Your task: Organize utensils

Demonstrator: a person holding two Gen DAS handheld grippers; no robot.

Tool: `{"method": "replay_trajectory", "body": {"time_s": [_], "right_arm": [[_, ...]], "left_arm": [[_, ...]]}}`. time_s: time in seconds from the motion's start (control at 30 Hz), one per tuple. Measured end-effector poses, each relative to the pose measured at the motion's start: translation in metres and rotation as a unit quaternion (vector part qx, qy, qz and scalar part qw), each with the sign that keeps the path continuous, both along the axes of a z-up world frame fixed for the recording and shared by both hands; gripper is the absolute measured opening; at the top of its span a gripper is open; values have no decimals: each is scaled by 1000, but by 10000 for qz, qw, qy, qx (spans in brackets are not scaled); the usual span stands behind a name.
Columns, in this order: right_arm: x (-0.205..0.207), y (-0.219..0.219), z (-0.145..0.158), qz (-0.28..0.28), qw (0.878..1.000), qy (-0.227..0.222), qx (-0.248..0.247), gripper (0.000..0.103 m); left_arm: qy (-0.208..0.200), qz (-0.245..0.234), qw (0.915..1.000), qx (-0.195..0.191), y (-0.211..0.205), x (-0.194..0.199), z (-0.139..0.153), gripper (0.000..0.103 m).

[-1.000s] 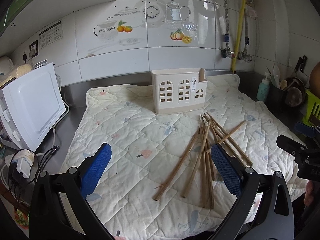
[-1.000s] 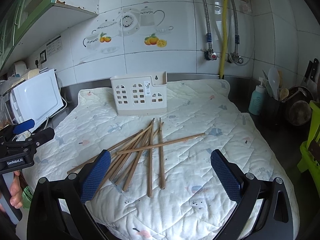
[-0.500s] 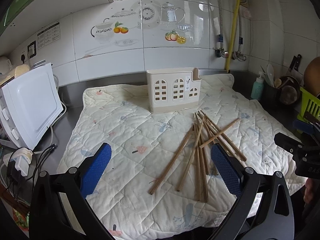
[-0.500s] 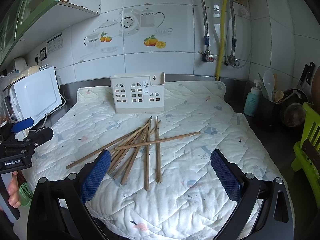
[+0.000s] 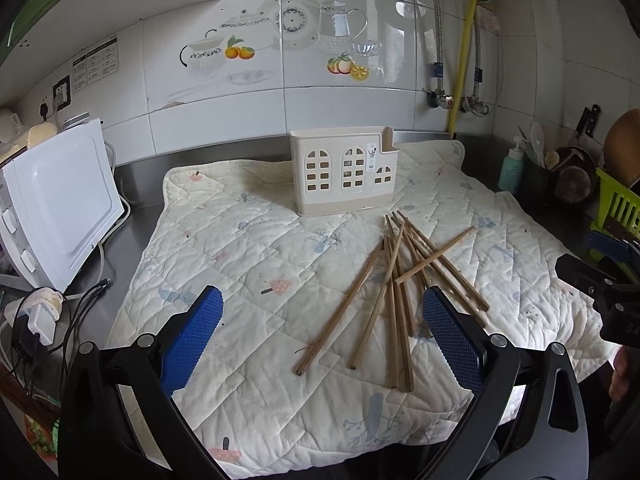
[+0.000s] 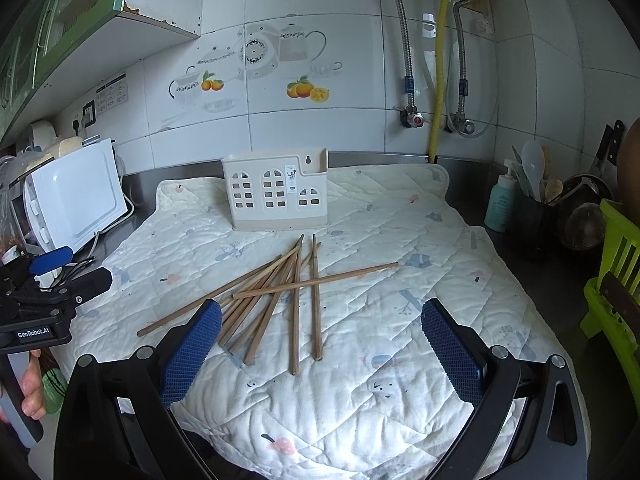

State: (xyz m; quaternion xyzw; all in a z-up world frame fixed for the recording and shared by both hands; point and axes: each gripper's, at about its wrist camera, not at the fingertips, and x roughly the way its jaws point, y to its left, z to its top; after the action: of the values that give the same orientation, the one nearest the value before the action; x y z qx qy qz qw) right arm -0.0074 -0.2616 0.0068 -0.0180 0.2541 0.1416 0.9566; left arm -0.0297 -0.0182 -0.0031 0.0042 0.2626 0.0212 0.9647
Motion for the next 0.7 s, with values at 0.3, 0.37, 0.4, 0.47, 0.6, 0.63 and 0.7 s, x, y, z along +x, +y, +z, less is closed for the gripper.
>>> {"method": "replay_trajectory", "body": {"time_s": [0.3, 0.37, 0.4, 0.47, 0.6, 0.63, 0.7], "right_arm": [[-1, 3, 2, 58, 10000, -32, -15, 96], [-1, 3, 2, 65, 10000, -27, -5, 96], [-1, 3, 2, 70, 10000, -25, 3, 96], [-1, 3, 2, 63, 10000, -27, 13, 96], [0, 2, 1, 82, 10000, -4, 30, 96], [0, 2, 1, 80, 10000, 7, 26, 96], [1, 2, -1, 70, 10000, 34, 17, 96]], "left_arm": [[-121, 64, 9998, 113, 0, -1, 4, 98], [-128, 70, 9998, 94, 0, -1, 4, 98], [-131, 65, 9999, 90, 0, -1, 4, 98], [-134, 56, 9998, 97, 0, -1, 4, 98], [-30, -39, 9998, 179, -3, 0, 3, 98], [-30, -46, 9998, 198, -4, 0, 2, 98], [-37, -129, 9997, 214, -5, -1, 2, 98]]}}
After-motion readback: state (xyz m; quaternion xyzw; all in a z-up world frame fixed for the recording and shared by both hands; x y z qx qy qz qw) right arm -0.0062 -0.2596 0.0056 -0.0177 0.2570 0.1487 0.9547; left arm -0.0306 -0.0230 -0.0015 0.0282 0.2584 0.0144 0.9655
